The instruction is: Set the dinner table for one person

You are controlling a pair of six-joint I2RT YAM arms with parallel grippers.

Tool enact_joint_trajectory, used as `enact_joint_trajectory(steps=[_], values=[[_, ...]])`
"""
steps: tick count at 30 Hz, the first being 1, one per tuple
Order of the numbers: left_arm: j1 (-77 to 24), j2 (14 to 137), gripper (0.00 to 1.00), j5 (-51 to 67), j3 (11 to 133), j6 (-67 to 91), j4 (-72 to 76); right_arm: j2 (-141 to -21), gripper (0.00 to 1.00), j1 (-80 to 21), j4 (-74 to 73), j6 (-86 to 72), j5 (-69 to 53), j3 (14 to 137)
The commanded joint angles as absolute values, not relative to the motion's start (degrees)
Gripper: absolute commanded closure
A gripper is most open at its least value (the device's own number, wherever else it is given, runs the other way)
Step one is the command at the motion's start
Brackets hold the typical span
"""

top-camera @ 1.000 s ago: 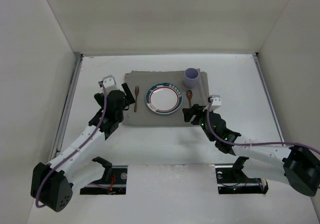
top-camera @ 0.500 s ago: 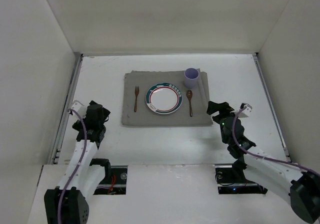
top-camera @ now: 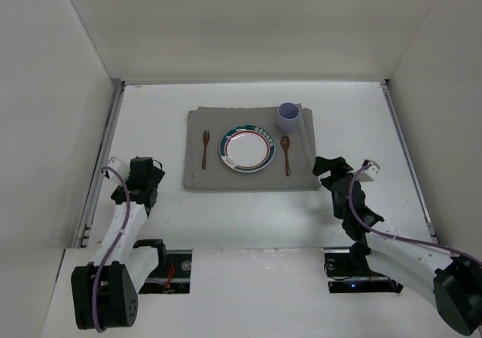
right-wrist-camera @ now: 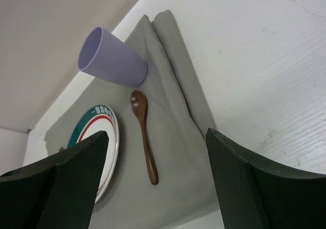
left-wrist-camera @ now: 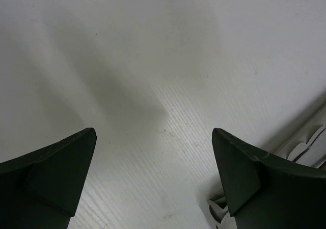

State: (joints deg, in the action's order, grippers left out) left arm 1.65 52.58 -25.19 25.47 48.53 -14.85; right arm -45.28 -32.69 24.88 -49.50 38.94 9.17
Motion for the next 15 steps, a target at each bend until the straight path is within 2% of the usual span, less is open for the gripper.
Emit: enact_joint_trajectory(steps=[1,15], values=[[1.36,50.89,0.00,-25.05,27.07,49.30,-14.94,-46.05,0.16,-32.91,27.16,-49.31,38.50,11.42],[-1.36,54.32,0.00,-25.57,29.18,49.04,-13.01,-46.14,0.16,-34.05,28.04,-48.78,38.06,11.69]])
